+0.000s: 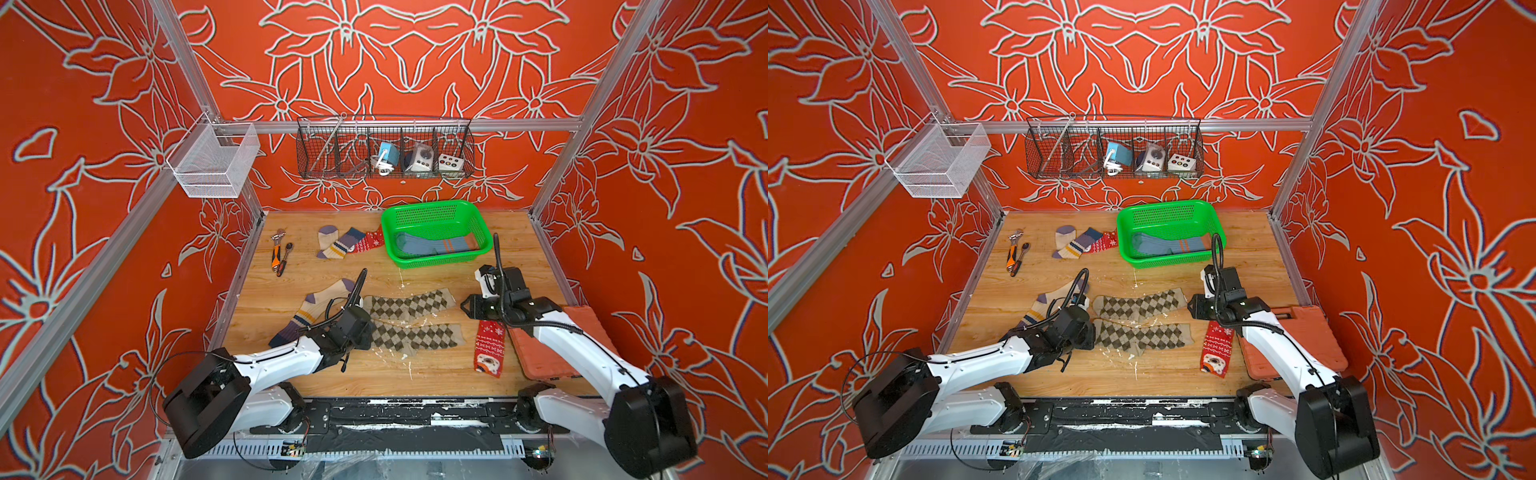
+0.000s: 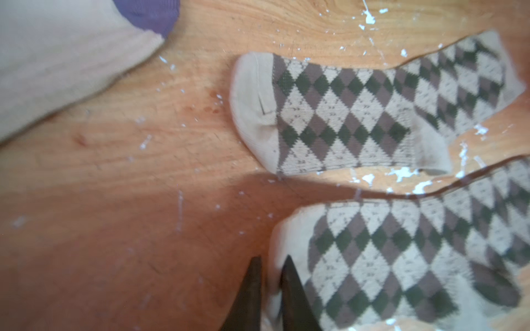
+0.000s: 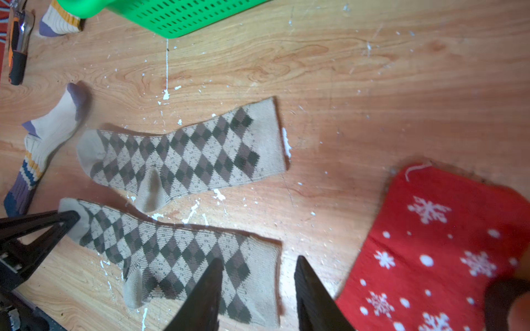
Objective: Place the socks together as a pair
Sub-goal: Flatten out the sock at the center of the board, then adjust the sock at the center of the board.
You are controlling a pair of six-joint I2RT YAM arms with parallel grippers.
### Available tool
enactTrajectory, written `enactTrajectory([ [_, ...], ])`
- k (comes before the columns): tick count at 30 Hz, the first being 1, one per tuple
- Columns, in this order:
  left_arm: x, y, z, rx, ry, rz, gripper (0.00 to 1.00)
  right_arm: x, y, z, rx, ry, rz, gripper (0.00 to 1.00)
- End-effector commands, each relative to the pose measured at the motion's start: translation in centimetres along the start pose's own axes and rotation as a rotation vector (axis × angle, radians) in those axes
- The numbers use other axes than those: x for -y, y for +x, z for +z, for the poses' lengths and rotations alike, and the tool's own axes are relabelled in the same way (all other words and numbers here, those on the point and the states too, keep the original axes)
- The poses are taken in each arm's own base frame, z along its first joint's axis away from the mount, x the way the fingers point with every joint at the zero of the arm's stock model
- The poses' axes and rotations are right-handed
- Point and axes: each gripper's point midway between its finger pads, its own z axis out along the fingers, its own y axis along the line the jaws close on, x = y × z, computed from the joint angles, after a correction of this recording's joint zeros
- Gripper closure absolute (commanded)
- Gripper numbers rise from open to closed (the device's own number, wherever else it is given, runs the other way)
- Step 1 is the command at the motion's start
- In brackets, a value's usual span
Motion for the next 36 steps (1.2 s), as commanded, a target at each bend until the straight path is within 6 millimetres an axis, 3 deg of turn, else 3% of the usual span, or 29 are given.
enactTrajectory([
  [1, -0.1, 0.5, 0.0, -0.021, 0.006, 0.011, 0.70, -0.8, -0.2, 0.4, -0.023, -0.012, -0.044, 0.57],
  [7, -0.5, 0.4, 0.2, -0.015, -0.009, 0.007, 0.50, -0.6, 0.4, 1.9, -0.072, 0.022, -0.059, 0.57],
  [13, 0.2, -3.9, -1.2, 0.096, 0.026, -0.024, 0.45, -0.6, -0.6, 3.1, -0.107, 0.038, -0.067, 0.59],
  [17, 0.1, -5.2, -1.4, 0.110, 0.030, -0.031, 0.45, -0.6, 1.0, 2.7, -0.148, 0.039, -0.076, 0.62],
  [25, 0.1, -3.0, -0.2, 0.044, 0.095, -0.058, 0.44, 0.5, 5.8, 3.4, -0.221, 0.092, -0.078, 0.60],
  [29, -0.1, -2.3, -0.1, 0.039, 0.099, -0.061, 0.44, 1.0, 6.1, 3.7, -0.231, 0.122, -0.086, 0.60],
  [36, 0.0, -3.4, -0.8, 0.073, 0.095, -0.060, 0.44, 1.4, 6.5, 5.6, -0.276, 0.137, -0.087, 0.60],
])
